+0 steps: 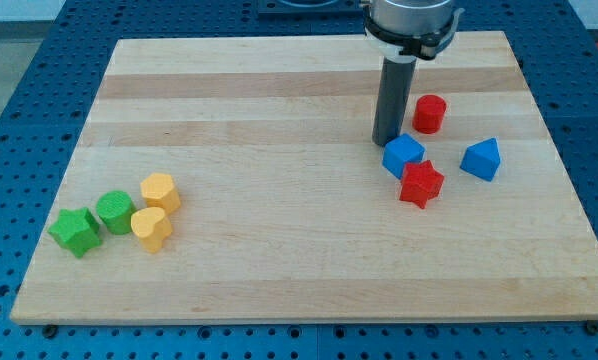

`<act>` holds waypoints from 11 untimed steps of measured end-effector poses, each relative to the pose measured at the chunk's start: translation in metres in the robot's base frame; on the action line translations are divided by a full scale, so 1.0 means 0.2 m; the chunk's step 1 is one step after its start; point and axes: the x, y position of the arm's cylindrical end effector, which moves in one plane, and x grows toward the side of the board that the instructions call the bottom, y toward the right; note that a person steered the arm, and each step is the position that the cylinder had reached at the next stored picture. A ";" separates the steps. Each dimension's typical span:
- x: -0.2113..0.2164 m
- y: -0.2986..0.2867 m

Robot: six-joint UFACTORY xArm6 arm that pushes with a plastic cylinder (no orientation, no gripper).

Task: Move the yellow hexagon diagonal to the yellow heart

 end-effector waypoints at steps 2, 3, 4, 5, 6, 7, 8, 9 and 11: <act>-0.20 -0.57; -0.22 -0.65; -0.34 -0.95; -0.25 -1.28; -0.01 -1.53; 0.25 -1.46; 0.26 -1.49; 0.32 -1.59; 0.50 -1.31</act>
